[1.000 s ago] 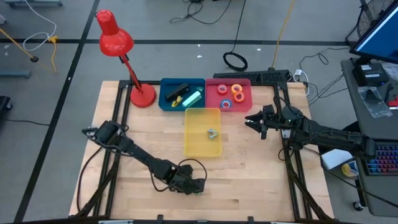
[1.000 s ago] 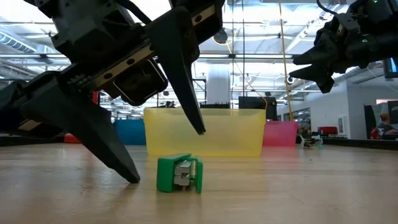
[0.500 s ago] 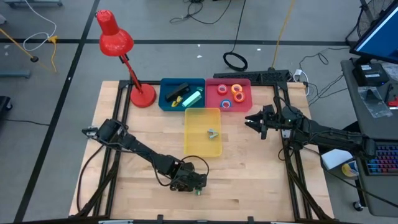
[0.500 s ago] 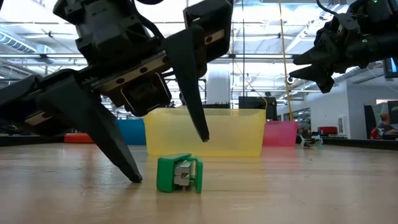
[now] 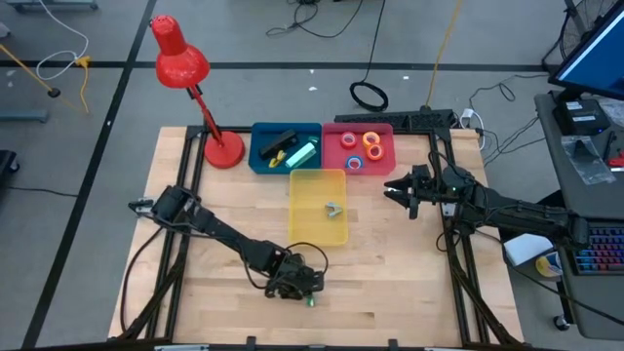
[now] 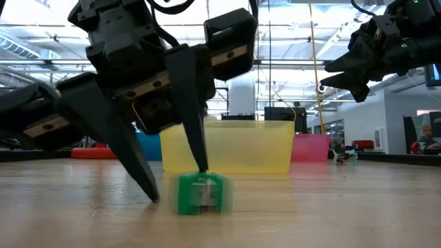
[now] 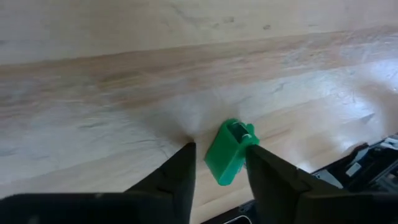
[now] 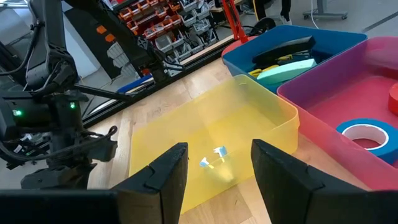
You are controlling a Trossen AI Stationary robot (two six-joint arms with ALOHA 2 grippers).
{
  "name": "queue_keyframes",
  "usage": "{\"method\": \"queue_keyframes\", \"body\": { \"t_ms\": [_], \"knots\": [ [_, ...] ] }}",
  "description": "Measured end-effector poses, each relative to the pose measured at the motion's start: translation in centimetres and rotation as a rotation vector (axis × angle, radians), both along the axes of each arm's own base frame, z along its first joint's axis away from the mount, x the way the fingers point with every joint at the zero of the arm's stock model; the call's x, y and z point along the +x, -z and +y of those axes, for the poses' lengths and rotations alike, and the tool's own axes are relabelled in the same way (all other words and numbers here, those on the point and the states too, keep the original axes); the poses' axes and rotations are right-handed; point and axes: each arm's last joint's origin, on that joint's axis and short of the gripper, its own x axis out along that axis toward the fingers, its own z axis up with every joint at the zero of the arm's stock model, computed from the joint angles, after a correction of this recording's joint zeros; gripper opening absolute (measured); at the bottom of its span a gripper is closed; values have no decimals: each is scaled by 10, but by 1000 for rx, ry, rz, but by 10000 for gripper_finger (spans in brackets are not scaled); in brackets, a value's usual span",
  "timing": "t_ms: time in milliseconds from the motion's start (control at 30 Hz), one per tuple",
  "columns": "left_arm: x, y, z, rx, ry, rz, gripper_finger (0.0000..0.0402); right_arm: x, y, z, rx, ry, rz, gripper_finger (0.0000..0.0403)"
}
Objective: Pick and place Stapler, Stapler remover, tape
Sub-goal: Put the small green stapler into the blue bin
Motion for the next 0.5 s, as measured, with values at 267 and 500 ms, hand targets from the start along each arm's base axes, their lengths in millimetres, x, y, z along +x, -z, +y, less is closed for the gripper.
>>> {"method": "queue_keyframes", "body": {
  "t_ms": [267, 500],
  "knots": [
    [0, 0, 0, 13, -1, -1, 118, 0, 0, 0, 0, -1, 0, 169],
    [-3, 0, -1, 40, -27, 15, 118, 0, 0, 0, 0, -1, 0, 169]
  ]
}}
